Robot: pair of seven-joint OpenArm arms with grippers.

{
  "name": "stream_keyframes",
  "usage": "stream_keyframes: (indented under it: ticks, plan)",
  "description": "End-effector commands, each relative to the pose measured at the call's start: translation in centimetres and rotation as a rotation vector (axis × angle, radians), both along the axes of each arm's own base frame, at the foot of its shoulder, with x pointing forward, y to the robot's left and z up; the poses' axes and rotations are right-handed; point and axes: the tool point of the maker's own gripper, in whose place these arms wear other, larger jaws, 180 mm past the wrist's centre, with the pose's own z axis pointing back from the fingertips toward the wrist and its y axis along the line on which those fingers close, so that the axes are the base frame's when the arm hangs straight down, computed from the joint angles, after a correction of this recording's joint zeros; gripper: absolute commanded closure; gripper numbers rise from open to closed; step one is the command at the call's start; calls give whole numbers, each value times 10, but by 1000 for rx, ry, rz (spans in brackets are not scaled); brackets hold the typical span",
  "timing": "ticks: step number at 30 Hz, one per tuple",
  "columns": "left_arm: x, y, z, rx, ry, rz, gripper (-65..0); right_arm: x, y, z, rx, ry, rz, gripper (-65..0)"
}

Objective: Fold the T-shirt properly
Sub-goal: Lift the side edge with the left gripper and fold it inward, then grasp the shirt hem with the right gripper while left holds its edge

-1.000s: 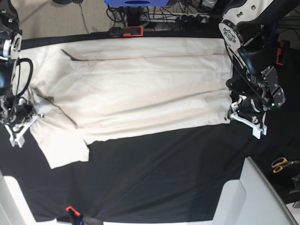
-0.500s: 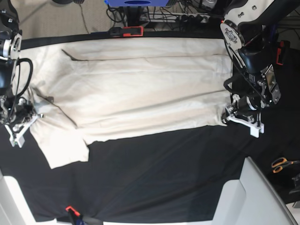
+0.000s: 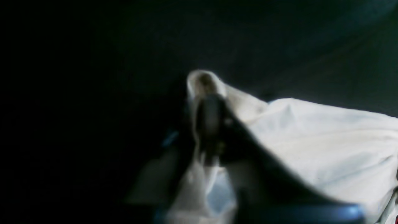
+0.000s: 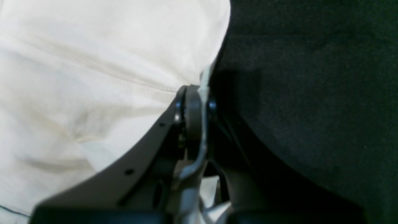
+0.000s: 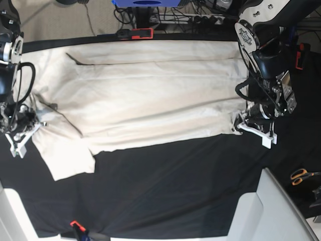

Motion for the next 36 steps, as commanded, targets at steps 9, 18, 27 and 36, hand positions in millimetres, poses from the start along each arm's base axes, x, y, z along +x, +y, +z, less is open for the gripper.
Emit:
stream_keyframes:
  ticks: [9,18,27,36]
  plan:
    - [11,6,11,18,-20,-5,0,7,-11,10,-22,-16,-6,-2]
    - [33,15,50,101,-106,-41,0,16,-11,15,-23,-64,-10,-2]
    - [45,12,74,156,-157,-84,0,44,-13,47,-63,-172,19,-2]
    - [48,18,90,190,-186,-86,0,61,-18,73,-98,-249,36,-2]
